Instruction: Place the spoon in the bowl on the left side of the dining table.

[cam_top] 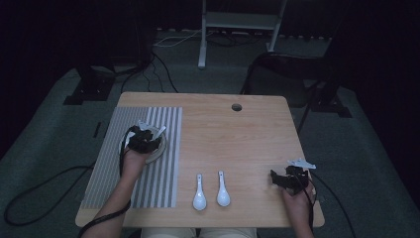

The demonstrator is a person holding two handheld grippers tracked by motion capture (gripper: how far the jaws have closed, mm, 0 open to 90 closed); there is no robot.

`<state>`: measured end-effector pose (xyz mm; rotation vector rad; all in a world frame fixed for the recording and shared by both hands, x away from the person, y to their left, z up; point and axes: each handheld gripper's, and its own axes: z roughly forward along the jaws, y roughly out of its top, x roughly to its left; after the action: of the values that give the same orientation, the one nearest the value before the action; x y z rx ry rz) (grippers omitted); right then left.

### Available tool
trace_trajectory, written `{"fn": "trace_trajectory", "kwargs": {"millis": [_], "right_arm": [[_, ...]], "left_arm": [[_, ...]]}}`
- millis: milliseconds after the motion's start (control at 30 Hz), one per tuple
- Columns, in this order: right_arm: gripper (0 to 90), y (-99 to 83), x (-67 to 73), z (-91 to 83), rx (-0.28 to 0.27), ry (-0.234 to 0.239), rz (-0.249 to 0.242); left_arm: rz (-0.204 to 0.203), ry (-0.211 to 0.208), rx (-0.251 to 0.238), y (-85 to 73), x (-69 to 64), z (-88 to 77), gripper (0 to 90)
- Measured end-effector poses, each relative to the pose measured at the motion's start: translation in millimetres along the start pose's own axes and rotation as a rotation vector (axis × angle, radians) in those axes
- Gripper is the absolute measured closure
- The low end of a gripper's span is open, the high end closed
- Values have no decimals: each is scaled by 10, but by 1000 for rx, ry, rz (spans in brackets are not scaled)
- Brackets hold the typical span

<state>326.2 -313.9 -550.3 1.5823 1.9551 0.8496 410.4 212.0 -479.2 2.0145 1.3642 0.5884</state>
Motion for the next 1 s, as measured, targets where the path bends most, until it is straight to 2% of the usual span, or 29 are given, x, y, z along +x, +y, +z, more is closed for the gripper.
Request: {"fn": "trace_trajectory", "kwargs": {"millis": [67, 133, 267, 333, 433, 500, 533, 600, 667, 700, 800, 833, 933, 1000], "right_arm": [[132, 0, 0, 0, 0, 0, 0], [132, 0, 0, 0, 0, 0, 0], [132, 0, 0, 0, 0, 0, 0], [132, 0, 0, 0, 0, 0, 0], [132, 0, 0, 0, 0, 0, 0], [132, 0, 0, 0, 0, 0, 0], [132, 0, 0, 0, 0, 0, 0], [132, 0, 0, 0, 0, 0, 0], [132, 0, 0, 0, 0, 0, 0], [132, 0, 0, 0, 0, 0, 0], [132, 0, 0, 0, 0, 0, 0], [132, 0, 0, 0, 0, 0, 0], [132, 0, 0, 0, 0, 0, 0], [132, 0, 0, 0, 0, 0, 0]], "left_arm": [[-7, -20, -1, -19, -6, -25, 525], [19, -8, -3, -42, -31, -59, 496], [-5, -8, -21, -92, -12, -140, 456], [-30, -24, -32, -109, 5, -190, 422], [-36, -33, -32, -128, -2, -258, 379], [-46, -14, -23, -136, -16, -300, 276], [-57, -21, -25, -142, -15, -323, 267], [-66, -23, -31, -156, -12, -363, 162], [-73, -37, -33, -177, -4, -394, 160], [-67, -47, -19, -185, -4, -399, 103], [-53, -71, 2, -226, -22, -407, 82], [-54, -71, 11, -241, -27, -407, 4], [-48, -70, 7, -303, -44, -422, 0], [-53, -76, -19, -344, -42, -439, 0]]}}
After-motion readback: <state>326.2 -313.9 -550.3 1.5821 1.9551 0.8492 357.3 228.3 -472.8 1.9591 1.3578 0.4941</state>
